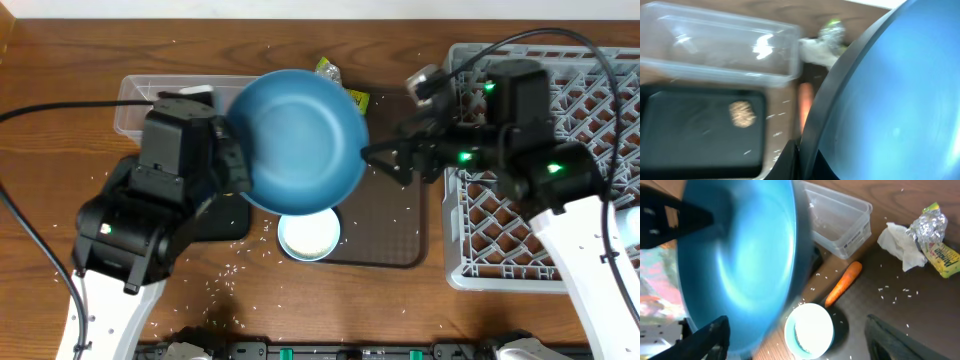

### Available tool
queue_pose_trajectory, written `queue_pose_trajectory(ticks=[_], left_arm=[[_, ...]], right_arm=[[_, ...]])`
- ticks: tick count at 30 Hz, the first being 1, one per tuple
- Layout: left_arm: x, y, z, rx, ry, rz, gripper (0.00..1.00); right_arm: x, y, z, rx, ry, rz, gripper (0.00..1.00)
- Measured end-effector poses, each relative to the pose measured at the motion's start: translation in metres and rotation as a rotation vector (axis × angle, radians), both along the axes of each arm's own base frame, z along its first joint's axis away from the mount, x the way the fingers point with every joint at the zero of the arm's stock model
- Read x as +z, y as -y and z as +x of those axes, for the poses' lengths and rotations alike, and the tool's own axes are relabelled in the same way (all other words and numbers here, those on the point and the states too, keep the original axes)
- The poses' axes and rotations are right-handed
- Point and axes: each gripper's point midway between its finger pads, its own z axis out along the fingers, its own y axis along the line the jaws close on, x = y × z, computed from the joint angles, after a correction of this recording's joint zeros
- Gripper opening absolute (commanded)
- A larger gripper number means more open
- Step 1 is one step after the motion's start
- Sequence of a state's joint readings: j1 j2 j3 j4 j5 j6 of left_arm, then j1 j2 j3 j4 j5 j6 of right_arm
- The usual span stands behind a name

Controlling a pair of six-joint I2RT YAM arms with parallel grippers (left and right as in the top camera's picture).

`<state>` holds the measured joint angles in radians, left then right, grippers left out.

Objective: Sort waste into correct bins and load items into the dishwasher rack

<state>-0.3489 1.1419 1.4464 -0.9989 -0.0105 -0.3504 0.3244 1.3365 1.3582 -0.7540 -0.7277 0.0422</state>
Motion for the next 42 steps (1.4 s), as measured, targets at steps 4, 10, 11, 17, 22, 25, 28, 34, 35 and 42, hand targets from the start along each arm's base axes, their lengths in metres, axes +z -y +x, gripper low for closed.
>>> queue_pose_trajectory(ticks=[4, 10, 11, 17, 22, 25, 28, 34, 35, 42], left_arm=[[0.007, 0.026, -0.003, -0.093, 0.028, -0.033, 0.06], [0.008, 0.04, -0.006, -0.148, 0.042, -0.02, 0.22], [0.008, 0.043, -0.006, -0.157, 0.041, -0.027, 0.28], [0.013, 0.053, -0.007, -0.189, 0.056, -0.056, 0.6], [0.018, 0.056, -0.003, -0.189, 0.082, -0.072, 0.95], [0.022, 0.058, -0.001, -0.192, 0.096, -0.083, 1.0], [0.023, 0.058, -0.001, -0.195, 0.099, -0.088, 1.0], [0.023, 0.057, -0.005, -0.197, 0.097, -0.089, 0.99], [0.023, 0.057, -0.006, -0.197, 0.094, -0.088, 0.98], [0.02, 0.056, -0.009, -0.199, 0.08, -0.084, 0.98]], right_arm=[[-0.012, -0.008, 0.002, -0.044, -0.01, -0.065, 0.53], [-0.017, -0.007, 0.009, -0.107, -0.017, -0.101, 0.01], [-0.019, -0.003, 0.013, -0.14, -0.013, -0.119, 0.01], [-0.03, 0.016, 0.027, -0.248, 0.016, -0.221, 0.01], [-0.027, 0.051, 0.04, -0.421, 0.081, -0.336, 0.01], [-0.025, 0.096, 0.048, -0.615, 0.111, -0.457, 0.01], [-0.021, 0.16, 0.054, -0.882, 0.129, -0.599, 0.01], [0.007, 0.305, 0.041, -1.509, 0.151, -0.778, 0.01], [0.012, 0.317, 0.039, -1.572, 0.163, -0.782, 0.01], [0.035, 0.411, 0.008, -1.982, 0.196, -0.915, 0.01]])
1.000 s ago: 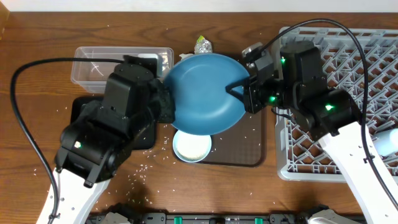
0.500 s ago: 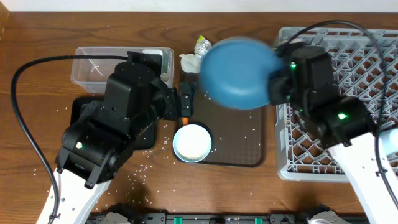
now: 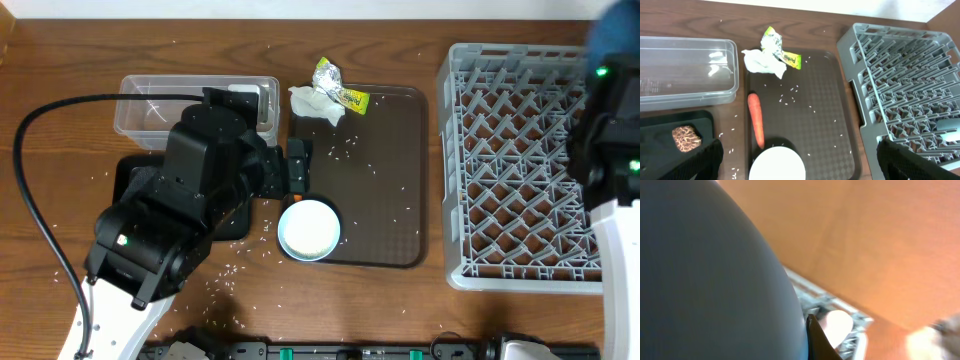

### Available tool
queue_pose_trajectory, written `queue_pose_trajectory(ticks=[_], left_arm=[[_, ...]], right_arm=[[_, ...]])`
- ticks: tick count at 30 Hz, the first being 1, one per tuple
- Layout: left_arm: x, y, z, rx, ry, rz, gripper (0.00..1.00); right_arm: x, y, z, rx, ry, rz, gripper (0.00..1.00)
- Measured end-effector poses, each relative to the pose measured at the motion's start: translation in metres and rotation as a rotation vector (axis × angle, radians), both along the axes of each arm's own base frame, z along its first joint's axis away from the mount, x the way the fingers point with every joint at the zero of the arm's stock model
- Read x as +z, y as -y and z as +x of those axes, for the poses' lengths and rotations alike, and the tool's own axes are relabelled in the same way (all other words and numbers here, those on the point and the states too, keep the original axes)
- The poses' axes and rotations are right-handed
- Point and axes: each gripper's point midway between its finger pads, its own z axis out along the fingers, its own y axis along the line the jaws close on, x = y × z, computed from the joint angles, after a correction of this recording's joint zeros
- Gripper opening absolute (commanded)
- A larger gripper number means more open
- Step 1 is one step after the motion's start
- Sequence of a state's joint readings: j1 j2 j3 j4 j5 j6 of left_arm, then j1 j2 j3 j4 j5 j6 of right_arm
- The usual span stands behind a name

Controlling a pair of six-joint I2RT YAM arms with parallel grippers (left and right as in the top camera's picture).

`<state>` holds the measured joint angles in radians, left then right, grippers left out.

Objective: Sort waste into correct bins and load items into the dishwasher rack

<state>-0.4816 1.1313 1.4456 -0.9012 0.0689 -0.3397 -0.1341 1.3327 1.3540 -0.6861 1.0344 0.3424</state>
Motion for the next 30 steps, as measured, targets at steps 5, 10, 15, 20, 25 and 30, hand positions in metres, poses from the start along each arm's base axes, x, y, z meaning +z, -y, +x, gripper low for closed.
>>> queue_pose_trajectory(ticks=[5, 10, 15, 20, 25, 30], left_arm=[[-0.004, -0.002, -0.003, 0.0, -0.02, 0.01, 0.98], [-0.008, -0.003, -0.006, 0.0, -0.038, 0.02, 0.98], [-0.008, -0.003, -0.006, 0.0, -0.039, 0.02, 0.98], [-0.008, -0.003, -0.006, 0.0, -0.039, 0.02, 0.98], [-0.008, -0.003, -0.006, 0.0, -0.039, 0.02, 0.98], [-0.008, -0.003, -0.006, 0.0, -0.039, 0.02, 0.98]], right_arm=[[-0.015, 0.044, -0.004, -0.165, -0.079, -0.063, 0.01], [-0.037, 0.076, 0.005, -0.22, -0.191, -0.094, 0.01], [-0.067, 0.09, 0.02, -0.181, -0.379, -0.097, 0.01], [-0.096, 0.093, 0.031, -0.147, -0.506, -0.086, 0.01], [-0.108, 0.097, 0.031, -0.182, -0.568, -0.105, 0.01], [-0.11, 0.097, 0.029, -0.192, -0.597, -0.11, 0.06]])
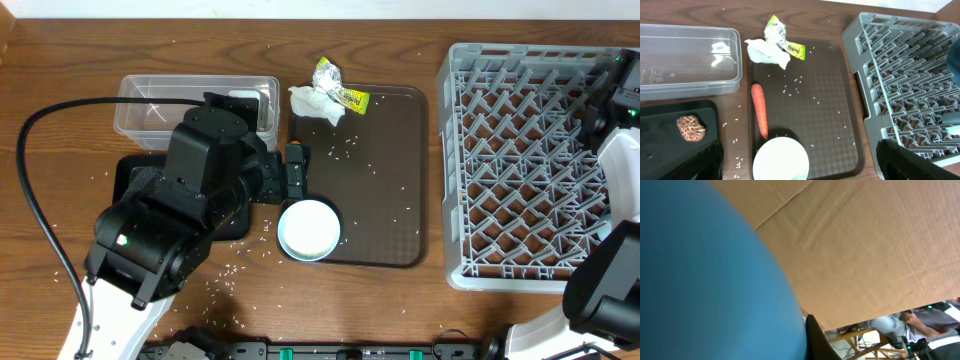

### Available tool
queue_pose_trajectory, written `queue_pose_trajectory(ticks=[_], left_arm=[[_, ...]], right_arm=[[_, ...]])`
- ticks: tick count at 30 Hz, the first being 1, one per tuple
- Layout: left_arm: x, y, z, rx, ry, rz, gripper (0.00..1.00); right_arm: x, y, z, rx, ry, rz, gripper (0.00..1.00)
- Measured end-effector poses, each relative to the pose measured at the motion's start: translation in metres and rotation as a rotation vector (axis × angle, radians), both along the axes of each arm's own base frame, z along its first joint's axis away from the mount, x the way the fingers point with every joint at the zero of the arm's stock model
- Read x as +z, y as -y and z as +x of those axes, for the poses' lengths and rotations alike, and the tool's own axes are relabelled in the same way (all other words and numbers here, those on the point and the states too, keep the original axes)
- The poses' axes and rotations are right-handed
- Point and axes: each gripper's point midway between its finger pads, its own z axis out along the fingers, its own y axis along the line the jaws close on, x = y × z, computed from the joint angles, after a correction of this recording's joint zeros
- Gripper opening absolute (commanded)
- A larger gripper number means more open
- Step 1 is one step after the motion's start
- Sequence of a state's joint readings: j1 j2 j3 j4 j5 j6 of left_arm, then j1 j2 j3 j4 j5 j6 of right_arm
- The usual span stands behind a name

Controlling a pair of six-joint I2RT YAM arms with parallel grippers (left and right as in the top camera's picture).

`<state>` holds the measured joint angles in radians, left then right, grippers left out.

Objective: Sort waste into correct bins and load items into the dishwasher rack

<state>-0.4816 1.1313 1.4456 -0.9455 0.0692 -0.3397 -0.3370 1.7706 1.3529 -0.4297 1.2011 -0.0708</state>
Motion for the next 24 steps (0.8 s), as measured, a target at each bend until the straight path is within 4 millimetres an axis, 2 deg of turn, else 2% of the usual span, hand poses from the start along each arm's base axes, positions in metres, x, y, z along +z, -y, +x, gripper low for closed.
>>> queue_pose_trajectory(ticks=[2, 4, 6, 11, 19, 22, 24], left_arm=[[0.0, 0.0, 0.0, 0.0, 0.0, 0.0, 0.98], [0.0, 0.0, 0.0, 0.0, 0.0, 0.0, 0.98], [0.0, 0.0, 0.0, 0.0, 0.0, 0.0, 0.98], [-0.004, -0.002, -0.003, 0.0, -0.019, 0.01, 0.98], [-0.008, -0.003, -0.006, 0.0, -0.039, 0.02, 0.98], [-0.008, -0.003, -0.007, 0.0, -0.04, 0.021, 0.98], [-0.008, -0.003, -0.007, 0.0, -0.04, 0.021, 0.98]], right_arm=[[-0.003, -0.001, -0.002, 0.003, -0.024, 0.013, 0.17], [-0.008, -0.004, -0.002, 0.018, -0.048, 0.035, 0.48], [-0.015, -0.01, 0.003, 0.053, -0.07, 0.068, 0.64], [-0.03, -0.034, 0.015, 0.136, -0.15, 0.122, 0.73], [-0.036, -0.044, 0.02, 0.186, -0.179, 0.166, 0.78], [-0.037, -0.057, 0.031, 0.254, -0.176, 0.199, 0.81], [-0.046, -0.073, 0.046, 0.34, -0.154, 0.266, 0.83]])
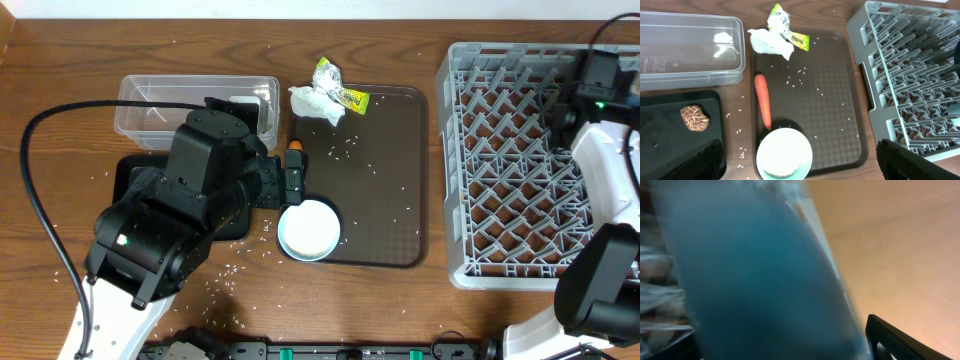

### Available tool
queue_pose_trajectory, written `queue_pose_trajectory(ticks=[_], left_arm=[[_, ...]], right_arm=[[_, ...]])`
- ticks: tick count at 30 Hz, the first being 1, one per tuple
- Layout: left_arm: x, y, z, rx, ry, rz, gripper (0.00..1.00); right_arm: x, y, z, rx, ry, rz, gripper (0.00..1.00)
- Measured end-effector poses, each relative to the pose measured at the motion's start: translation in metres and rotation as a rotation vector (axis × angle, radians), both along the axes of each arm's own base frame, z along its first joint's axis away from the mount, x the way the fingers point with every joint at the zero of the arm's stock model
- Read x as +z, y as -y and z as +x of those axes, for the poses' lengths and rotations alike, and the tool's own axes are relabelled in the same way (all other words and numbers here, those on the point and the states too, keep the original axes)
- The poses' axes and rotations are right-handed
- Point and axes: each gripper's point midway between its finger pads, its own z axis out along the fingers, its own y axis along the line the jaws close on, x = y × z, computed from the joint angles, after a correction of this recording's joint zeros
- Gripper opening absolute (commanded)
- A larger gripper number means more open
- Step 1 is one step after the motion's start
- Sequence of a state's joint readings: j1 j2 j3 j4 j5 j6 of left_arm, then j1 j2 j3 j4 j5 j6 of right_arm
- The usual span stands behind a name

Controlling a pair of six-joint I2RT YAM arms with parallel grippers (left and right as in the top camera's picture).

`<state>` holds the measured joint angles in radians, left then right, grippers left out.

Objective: Sort waste into correct bins and load items into the dishwasher rack

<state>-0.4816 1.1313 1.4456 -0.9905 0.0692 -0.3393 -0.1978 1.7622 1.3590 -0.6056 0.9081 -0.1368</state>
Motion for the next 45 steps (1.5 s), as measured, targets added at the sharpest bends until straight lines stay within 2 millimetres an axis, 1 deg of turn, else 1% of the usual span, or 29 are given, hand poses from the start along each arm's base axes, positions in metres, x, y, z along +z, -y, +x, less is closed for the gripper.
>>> queue_pose_trajectory(ticks=[2, 3, 5, 7, 11, 14, 16, 18, 20, 21, 22, 23, 25, 27, 29, 31, 34, 36, 38, 40, 42, 45], left_arm=[[0.0, 0.0, 0.0, 0.0, 0.0, 0.0, 0.98], [0.0, 0.0, 0.0, 0.0, -0.001, 0.0, 0.98], [0.0, 0.0, 0.0, 0.0, 0.0, 0.0, 0.98], [0.0, 0.0, 0.0, 0.0, -0.001, 0.0, 0.98], [0.0, 0.0, 0.0, 0.0, -0.001, 0.0, 0.98], [0.0, 0.0, 0.0, 0.0, 0.0, 0.0, 0.98], [0.001, 0.0, 0.0, -0.002, 0.004, 0.0, 0.98], [0.002, 0.001, 0.002, -0.005, 0.012, 0.0, 0.98], [0.003, 0.001, 0.003, -0.009, 0.022, 0.0, 0.98], [0.004, 0.002, 0.003, -0.016, 0.029, 0.006, 0.98], [0.004, 0.002, 0.004, -0.022, 0.033, 0.012, 0.98], [0.004, 0.001, 0.004, -0.03, 0.037, 0.02, 0.98], [0.005, 0.001, 0.004, -0.034, 0.045, 0.032, 0.98], [0.005, 0.0, 0.005, -0.038, 0.052, 0.044, 0.98], [0.004, -0.002, 0.007, -0.035, 0.057, 0.059, 0.98], [0.001, -0.004, 0.01, -0.025, 0.055, 0.079, 0.98], [-0.01, -0.003, 0.017, -0.02, 0.029, 0.11, 0.98], [-0.02, 0.001, 0.028, -0.018, 0.01, 0.13, 0.98], [-0.027, 0.006, 0.041, -0.024, 0.014, 0.142, 0.98], [-0.033, 0.015, 0.057, -0.049, 0.034, 0.162, 0.99], [-0.04, 0.025, 0.076, -0.086, 0.065, 0.189, 0.99], [-0.051, 0.042, 0.109, -0.131, 0.125, 0.219, 1.0]], right_arm=[[-0.012, -0.019, 0.014, 0.082, 0.009, 0.088, 0.86], [-0.016, -0.025, 0.018, 0.109, 0.015, 0.118, 0.88], [-0.016, -0.033, 0.024, 0.147, 0.038, 0.161, 0.89], [-0.01, -0.039, 0.027, 0.175, 0.072, 0.193, 0.9], [0.022, -0.048, 0.026, 0.224, 0.17, 0.223, 0.91], [0.052, -0.057, 0.021, 0.264, 0.255, 0.243, 0.91], [0.065, -0.064, 0.02, 0.294, 0.304, 0.268, 0.9], [0.079, -0.077, 0.019, 0.339, 0.365, 0.321, 0.89], [0.087, -0.095, 0.019, 0.389, 0.411, 0.393, 0.88], [0.09, -0.108, 0.019, 0.421, 0.435, 0.442, 0.87], [0.093, -0.125, 0.019, 0.46, 0.458, 0.509, 0.85], [0.094, -0.136, 0.019, 0.487, 0.466, 0.556, 0.83], [0.091, -0.172, 0.017, 0.558, 0.469, 0.702, 0.8], [0.084, -0.208, 0.014, 0.615, 0.444, 0.846, 0.78], [0.076, -0.239, 0.009, 0.652, 0.4, 0.961, 0.76], [0.066, -0.267, 0.006, 0.687, 0.348, 1.047, 0.73], [0.054, -0.304, 0.007, 0.743, 0.289, 1.129, 0.71], [0.046, -0.324, 0.01, 0.775, 0.256, 1.154, 0.68], [0.035, -0.335, 0.009, 0.771, 0.22, 1.166, 0.7], [0.026, -0.337, 0.009, 0.733, 0.202, 1.162, 0.71], [0.023, -0.331, 0.011, 0.695, 0.214, 1.143, 0.72], [0.03, -0.319, 0.009, 0.655, 0.246, 1.126, 0.77]])
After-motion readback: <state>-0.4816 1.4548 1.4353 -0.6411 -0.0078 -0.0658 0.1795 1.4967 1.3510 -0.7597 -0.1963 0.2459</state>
